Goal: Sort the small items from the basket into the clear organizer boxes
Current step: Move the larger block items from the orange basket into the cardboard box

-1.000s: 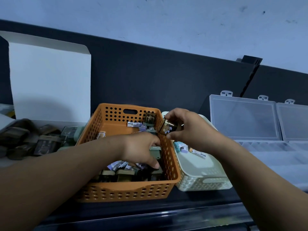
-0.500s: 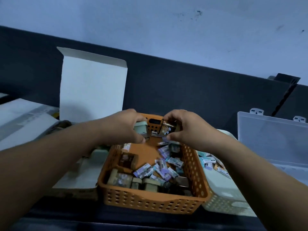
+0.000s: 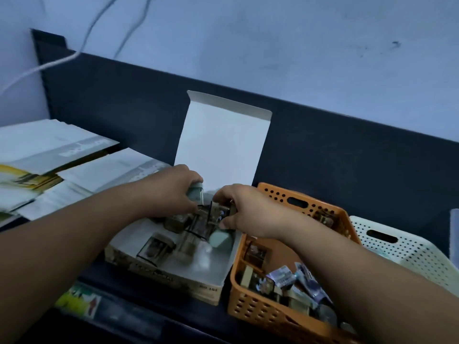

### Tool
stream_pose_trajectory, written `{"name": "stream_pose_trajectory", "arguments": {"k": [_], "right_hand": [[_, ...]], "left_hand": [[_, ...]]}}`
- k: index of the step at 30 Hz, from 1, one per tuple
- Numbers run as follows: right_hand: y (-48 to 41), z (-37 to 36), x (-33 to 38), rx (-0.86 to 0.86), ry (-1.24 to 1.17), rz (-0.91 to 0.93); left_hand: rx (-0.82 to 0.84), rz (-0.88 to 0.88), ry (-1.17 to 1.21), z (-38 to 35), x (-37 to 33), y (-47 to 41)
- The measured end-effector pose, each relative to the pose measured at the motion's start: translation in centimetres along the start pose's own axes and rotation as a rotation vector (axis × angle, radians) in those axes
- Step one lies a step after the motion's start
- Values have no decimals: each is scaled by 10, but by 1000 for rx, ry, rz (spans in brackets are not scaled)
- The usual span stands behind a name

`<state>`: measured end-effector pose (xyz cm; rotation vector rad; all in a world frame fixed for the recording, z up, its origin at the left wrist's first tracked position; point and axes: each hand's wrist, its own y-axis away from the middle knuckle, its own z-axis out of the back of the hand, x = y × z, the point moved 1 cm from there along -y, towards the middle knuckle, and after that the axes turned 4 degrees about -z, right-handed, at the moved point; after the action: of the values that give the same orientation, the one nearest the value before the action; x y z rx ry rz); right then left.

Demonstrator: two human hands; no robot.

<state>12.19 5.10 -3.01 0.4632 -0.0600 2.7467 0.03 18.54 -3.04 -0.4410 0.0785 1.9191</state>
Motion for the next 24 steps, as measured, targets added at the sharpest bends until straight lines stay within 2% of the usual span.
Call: {"name": "stream_pose_trajectory", "arguments": {"k": [6,11,16,20,24], "right_hand": [[-4,-10,-2,62,-9,-33],[17,4,-19,-42,-48,-74],[44,22,-54,-84,80,-174],[63,17,-71,7,93,-277],[65,-1,-72,112,55,-286]], "left_hand": [[92,41,35,-7,13,-3],[68,-28,61,-14,-5,-14],[128,-127,90,-27,-36,-24],[163,-194,178,-39,-61,-30],[228,-242,147,-54,-70,-29]]}}
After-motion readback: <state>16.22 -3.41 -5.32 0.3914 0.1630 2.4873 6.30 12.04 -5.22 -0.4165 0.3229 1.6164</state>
